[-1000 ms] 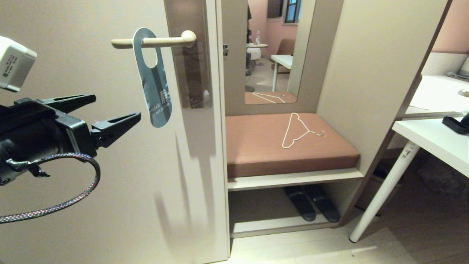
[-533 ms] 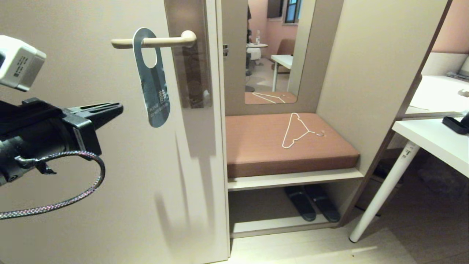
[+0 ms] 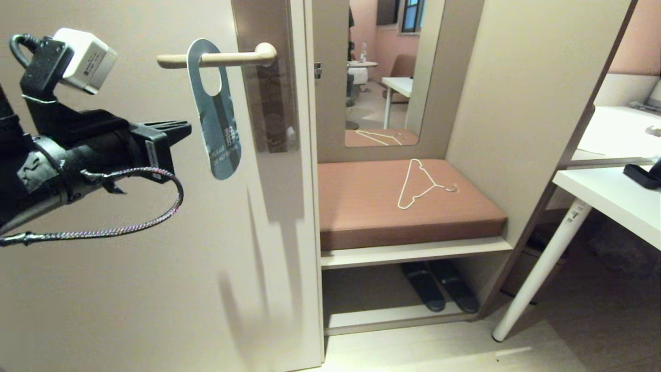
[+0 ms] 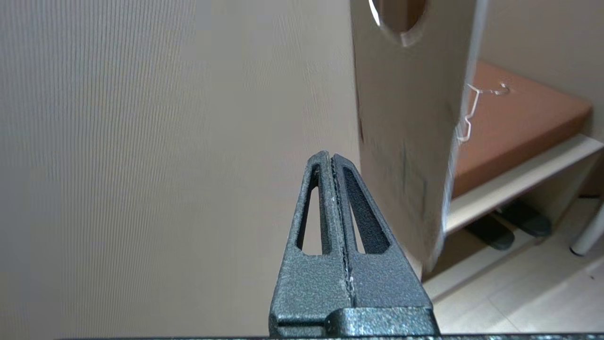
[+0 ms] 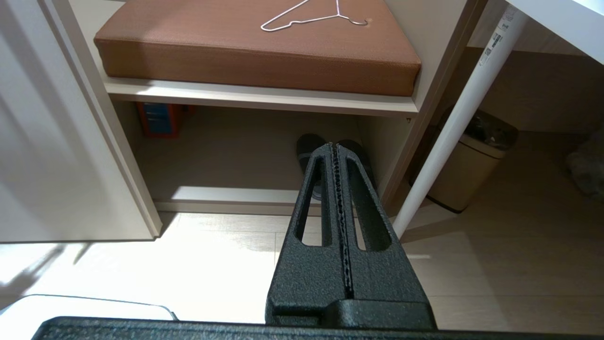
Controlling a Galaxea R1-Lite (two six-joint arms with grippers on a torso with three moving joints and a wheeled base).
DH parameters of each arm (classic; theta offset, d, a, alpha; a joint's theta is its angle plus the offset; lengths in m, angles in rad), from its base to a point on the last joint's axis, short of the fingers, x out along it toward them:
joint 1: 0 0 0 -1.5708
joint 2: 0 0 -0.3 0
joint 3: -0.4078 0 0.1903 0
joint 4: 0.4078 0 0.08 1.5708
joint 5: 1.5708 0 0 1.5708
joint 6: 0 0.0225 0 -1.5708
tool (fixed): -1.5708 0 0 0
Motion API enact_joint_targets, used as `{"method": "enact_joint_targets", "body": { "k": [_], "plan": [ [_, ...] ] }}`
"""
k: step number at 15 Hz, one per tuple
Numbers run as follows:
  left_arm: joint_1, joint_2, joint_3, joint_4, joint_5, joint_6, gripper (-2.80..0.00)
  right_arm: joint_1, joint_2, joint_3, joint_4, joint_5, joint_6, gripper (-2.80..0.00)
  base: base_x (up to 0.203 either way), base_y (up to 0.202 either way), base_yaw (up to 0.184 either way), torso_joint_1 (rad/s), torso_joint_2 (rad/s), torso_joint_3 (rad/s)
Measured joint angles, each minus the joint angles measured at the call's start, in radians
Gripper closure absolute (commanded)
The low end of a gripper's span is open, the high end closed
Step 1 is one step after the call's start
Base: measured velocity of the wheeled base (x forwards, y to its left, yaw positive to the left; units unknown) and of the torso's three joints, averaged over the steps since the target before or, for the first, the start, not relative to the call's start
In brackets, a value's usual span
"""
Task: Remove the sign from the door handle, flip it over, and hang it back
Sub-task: Hang the sign back with the other side facing out
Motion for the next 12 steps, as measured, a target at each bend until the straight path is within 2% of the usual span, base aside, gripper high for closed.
{"method": "enact_joint_targets", "body": {
  "k": [5,12],
  "plan": [
    [-0.052,0.11,-0.122,-0.001,0.002,0.006,0.0,0.0,0.0,0.0,0.0,-0.001,0.0,0.0,0.0,0.0,0.0,0.0,0.0,0.0],
    [-0.148,0.179,-0.192,-0.006,0.008,0.01,0.0,0.0,0.0,0.0,0.0,0.0,0.0,0.0,0.0,0.0,0.0,0.0,0.0,0.0]
  ]
}}
